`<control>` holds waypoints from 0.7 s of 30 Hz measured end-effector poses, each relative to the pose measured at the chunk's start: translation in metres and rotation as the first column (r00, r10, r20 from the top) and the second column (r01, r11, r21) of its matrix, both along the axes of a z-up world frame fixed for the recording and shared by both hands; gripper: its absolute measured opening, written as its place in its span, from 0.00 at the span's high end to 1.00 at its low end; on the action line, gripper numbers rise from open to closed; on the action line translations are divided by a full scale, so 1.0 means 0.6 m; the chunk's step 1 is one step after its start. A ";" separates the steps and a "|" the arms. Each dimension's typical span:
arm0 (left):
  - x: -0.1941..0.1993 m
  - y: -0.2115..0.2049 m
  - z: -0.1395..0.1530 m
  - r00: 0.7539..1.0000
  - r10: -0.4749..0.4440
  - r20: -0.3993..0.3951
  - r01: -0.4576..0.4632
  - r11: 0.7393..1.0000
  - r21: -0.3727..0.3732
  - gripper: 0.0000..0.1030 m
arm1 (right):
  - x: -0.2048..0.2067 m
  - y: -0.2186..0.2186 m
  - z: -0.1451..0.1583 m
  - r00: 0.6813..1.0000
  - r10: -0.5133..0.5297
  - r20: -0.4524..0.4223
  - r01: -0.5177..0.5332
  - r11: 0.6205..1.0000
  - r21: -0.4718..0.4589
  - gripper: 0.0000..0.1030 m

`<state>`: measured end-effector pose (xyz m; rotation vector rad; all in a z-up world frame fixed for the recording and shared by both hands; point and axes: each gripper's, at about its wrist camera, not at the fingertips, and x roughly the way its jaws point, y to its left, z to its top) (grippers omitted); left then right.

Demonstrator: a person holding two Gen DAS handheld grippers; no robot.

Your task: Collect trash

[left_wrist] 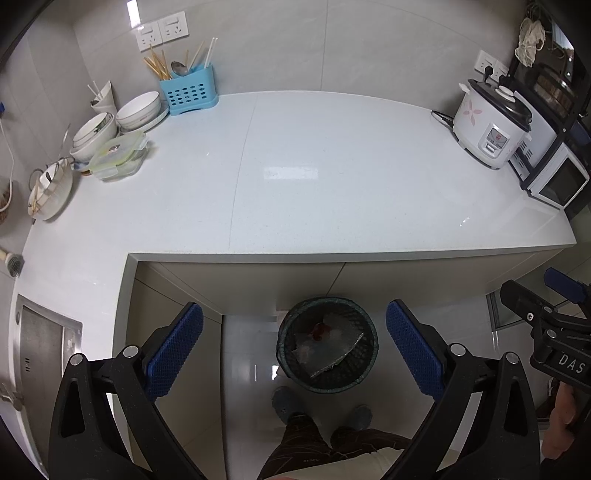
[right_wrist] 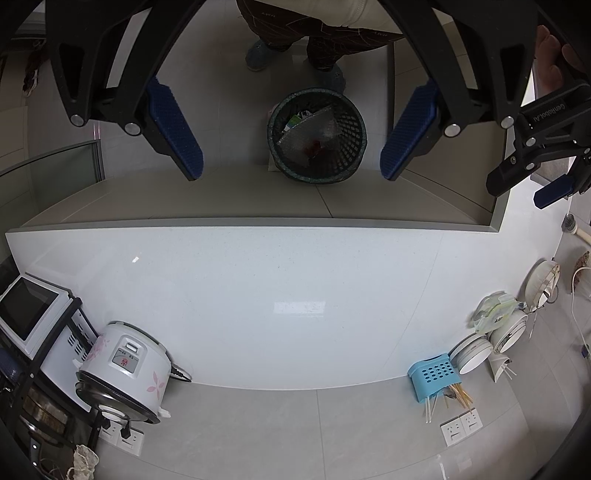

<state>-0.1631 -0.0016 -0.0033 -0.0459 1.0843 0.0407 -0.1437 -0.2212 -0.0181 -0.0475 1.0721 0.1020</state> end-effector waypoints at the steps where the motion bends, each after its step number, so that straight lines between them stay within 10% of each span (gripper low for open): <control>1: 0.000 -0.001 -0.001 1.000 0.002 -0.001 -0.002 1.000 0.001 0.06 | 0.000 0.000 0.001 1.000 0.000 0.000 0.000 1.000 0.001 0.10; 21: 0.000 -0.012 0.004 1.000 -0.013 0.024 0.013 1.000 -0.004 0.06 | -0.003 0.006 -0.005 1.000 -0.002 -0.004 0.002 1.000 0.005 0.10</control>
